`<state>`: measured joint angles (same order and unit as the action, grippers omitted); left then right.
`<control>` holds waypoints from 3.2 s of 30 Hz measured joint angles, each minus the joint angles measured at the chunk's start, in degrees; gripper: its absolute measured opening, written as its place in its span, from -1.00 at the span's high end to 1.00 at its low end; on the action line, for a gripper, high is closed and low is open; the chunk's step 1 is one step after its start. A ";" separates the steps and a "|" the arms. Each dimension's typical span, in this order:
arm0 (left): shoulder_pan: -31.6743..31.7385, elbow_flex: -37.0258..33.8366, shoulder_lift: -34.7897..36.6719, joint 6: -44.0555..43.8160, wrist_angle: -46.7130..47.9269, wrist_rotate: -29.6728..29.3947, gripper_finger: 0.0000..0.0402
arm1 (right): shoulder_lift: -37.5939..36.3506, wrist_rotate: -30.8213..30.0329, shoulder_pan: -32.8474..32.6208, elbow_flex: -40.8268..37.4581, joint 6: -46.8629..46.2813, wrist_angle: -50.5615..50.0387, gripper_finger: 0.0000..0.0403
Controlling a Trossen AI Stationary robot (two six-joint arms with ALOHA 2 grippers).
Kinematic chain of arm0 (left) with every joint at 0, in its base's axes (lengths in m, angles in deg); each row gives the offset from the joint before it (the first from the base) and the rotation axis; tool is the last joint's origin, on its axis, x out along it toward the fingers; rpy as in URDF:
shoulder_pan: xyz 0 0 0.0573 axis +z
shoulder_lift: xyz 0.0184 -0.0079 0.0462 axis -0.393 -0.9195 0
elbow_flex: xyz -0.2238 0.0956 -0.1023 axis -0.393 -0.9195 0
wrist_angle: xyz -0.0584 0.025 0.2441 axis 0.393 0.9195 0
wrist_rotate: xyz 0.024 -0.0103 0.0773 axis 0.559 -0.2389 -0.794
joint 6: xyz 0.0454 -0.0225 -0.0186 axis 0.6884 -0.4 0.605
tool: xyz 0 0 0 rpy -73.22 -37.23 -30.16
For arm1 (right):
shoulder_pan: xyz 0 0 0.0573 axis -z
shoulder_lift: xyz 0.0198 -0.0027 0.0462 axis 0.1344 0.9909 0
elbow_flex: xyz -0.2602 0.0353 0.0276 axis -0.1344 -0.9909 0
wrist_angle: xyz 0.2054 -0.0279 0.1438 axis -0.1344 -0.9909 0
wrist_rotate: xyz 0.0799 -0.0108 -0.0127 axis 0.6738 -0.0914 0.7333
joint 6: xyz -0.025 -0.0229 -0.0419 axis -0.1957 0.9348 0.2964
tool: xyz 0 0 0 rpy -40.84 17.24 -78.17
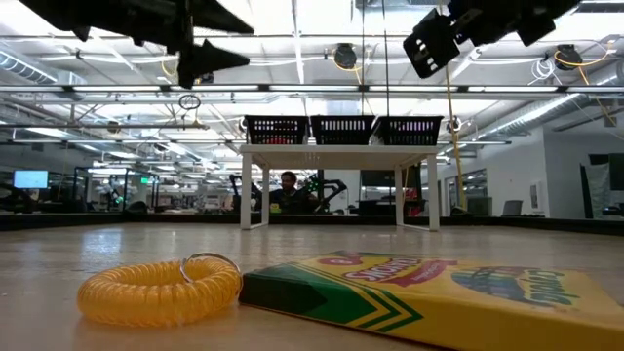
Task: Pick & Place Office Desk Supplies
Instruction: Put the crayon box into the middle black bin on the shelf
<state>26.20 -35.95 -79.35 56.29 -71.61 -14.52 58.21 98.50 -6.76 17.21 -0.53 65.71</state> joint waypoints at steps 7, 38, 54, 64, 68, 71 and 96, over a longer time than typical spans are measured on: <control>-4.88 0.04 -8.90 1.69 -11.66 8.70 -0.27 | 0.02 -0.02 -1.82 -8.19 -3.56 16.12 -0.02; -28.51 44.55 -58.25 24.82 19.74 9.00 -0.27 | 0.00 0.27 -2.09 -18.05 -10.21 36.22 -0.02; -32.33 44.41 -67.66 22.23 13.37 4.34 -0.27 | -0.02 0.25 -1.76 -18.04 -12.02 38.17 -0.02; -30.53 44.37 -68.90 11.15 13.81 -12.37 -0.27 | -0.02 0.30 -2.81 -18.05 -14.27 39.40 -0.02; -28.99 44.37 -68.90 6.80 13.96 -12.43 -0.27 | -0.02 0.23 -5.30 -18.05 -20.14 37.40 -0.02; -28.09 44.37 -68.90 4.54 13.98 -12.48 -0.27 | -0.02 -0.32 -6.32 -18.03 -29.80 32.60 -0.02; -21.95 44.33 -68.86 6.00 13.94 -3.03 -0.27 | 17.29 -41.97 -28.38 -26.27 -4.44 33.19 -0.02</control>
<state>4.25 8.37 -148.21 62.29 -57.67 -17.55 75.50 56.53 -35.14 -9.06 -4.97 98.90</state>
